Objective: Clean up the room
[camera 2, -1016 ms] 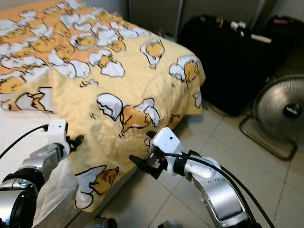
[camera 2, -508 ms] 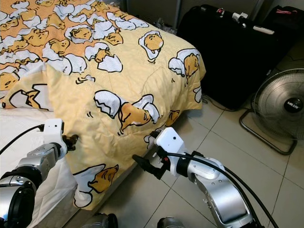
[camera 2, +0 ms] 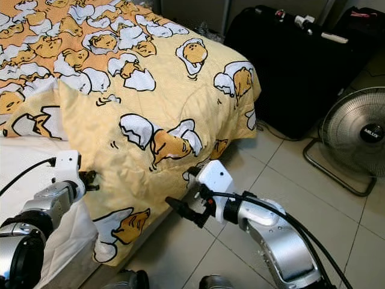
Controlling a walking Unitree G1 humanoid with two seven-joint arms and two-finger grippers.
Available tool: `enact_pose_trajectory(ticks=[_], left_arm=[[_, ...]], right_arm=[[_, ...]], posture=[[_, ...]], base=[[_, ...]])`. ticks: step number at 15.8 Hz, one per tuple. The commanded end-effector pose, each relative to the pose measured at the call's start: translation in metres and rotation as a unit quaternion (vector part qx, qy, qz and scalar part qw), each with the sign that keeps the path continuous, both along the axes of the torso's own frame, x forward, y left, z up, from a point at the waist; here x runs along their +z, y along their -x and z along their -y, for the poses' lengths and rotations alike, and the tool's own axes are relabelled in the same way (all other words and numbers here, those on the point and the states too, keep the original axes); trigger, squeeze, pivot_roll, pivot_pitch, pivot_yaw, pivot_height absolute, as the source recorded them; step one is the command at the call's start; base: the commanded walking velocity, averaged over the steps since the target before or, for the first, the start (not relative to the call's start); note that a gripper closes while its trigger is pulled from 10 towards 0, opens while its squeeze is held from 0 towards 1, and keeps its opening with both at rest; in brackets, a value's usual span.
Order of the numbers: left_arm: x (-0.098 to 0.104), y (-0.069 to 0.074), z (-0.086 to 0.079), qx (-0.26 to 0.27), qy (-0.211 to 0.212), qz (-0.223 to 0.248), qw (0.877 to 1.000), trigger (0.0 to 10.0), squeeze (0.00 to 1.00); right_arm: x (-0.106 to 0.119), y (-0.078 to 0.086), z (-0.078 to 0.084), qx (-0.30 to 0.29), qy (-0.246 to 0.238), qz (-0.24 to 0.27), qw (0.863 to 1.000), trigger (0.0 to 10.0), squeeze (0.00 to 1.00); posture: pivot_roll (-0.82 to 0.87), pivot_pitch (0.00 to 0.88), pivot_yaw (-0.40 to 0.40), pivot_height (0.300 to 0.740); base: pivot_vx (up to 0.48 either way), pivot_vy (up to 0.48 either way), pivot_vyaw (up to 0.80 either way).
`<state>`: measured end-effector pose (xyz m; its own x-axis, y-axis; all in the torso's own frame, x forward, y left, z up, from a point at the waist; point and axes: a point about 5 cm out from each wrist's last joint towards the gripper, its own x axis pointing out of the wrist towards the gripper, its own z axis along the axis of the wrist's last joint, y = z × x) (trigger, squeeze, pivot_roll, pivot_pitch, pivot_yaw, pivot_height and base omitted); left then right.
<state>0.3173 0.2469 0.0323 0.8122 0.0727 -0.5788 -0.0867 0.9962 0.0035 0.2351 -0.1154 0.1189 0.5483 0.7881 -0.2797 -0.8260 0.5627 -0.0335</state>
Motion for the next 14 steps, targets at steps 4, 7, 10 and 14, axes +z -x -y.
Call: enact_pose_trajectory(ticks=[4,7,10,14], left_arm=[[0.0009,-0.0007,-0.0005,-0.005,-0.001,-0.003,1.000,0.0,0.00],[0.0011,-0.0008,-0.0008,-0.003,0.000,-0.001,1.000,0.0,0.00],[0.0034,-0.0016,-0.0031,-0.005,-0.007,0.009,1.000,0.0,0.00],[0.0081,-0.0024,-0.0036,-0.023,0.008,0.048,0.999,0.0,0.00]], right_arm=[[0.0061,-0.0042,0.0006,-0.003,-0.004,0.013,1.000,10.0,0.00],[0.0050,-0.0034,-0.0004,-0.002,-0.004,0.012,1.000,10.0,0.00],[0.0060,-0.0041,0.0011,-0.003,-0.004,0.013,1.000,10.0,0.00],[0.0055,-0.0036,0.0029,-0.003,-0.007,0.013,1.000,10.0,0.00]], posture=[[-0.13,0.130,0.020,0.740],[-0.13,0.126,0.019,0.740],[-0.13,0.113,0.028,0.740],[-0.11,0.087,0.032,0.740]], base=[[0.000,0.000,0.00],[0.000,0.000,0.00],[0.000,0.000,0.00],[0.000,0.000,0.00]])
